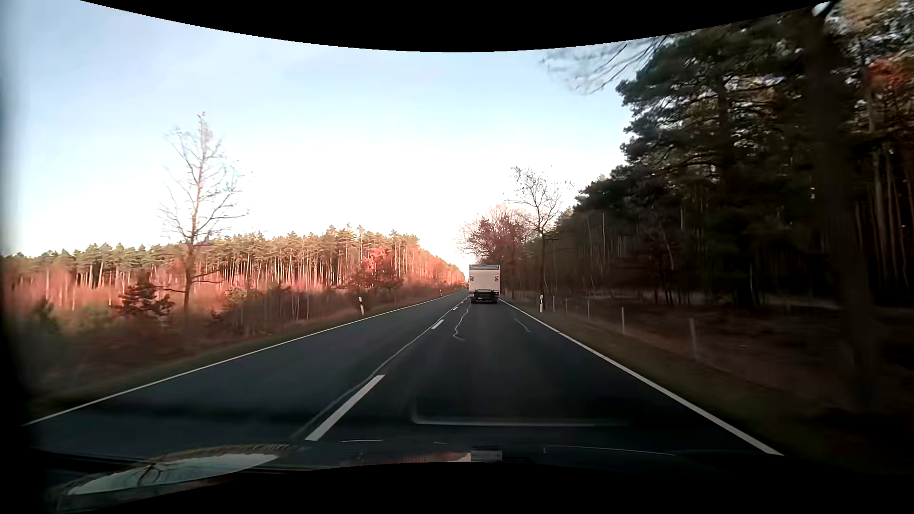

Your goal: Follow the waypoints while adhering to traffic rules and regulations

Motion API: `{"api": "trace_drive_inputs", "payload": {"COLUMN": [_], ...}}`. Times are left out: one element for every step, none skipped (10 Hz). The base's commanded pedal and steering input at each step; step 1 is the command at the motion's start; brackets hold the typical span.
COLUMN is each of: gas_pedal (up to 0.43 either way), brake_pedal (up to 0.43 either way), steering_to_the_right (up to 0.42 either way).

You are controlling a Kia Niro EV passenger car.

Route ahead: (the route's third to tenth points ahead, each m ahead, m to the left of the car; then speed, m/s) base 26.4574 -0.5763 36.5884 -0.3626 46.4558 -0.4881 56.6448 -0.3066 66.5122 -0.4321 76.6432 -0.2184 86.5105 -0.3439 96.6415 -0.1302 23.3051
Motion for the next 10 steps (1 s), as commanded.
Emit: {"api": "trace_drive_inputs", "payload": {"gas_pedal": [0.118, 0.118, 0.118, 0.118, 0.118, 0.118, 0.130, 0.130, 0.130, 0.130], "brake_pedal": [0.000, 0.000, 0.000, 0.000, 0.000, 0.000, 0.000, 0.000, 0.000, 0.000], "steering_to_the_right": [-0.001, -0.001, -0.001, -0.002, -0.001, -0.001, -0.001, -0.001, -0.001, -0.001]}}
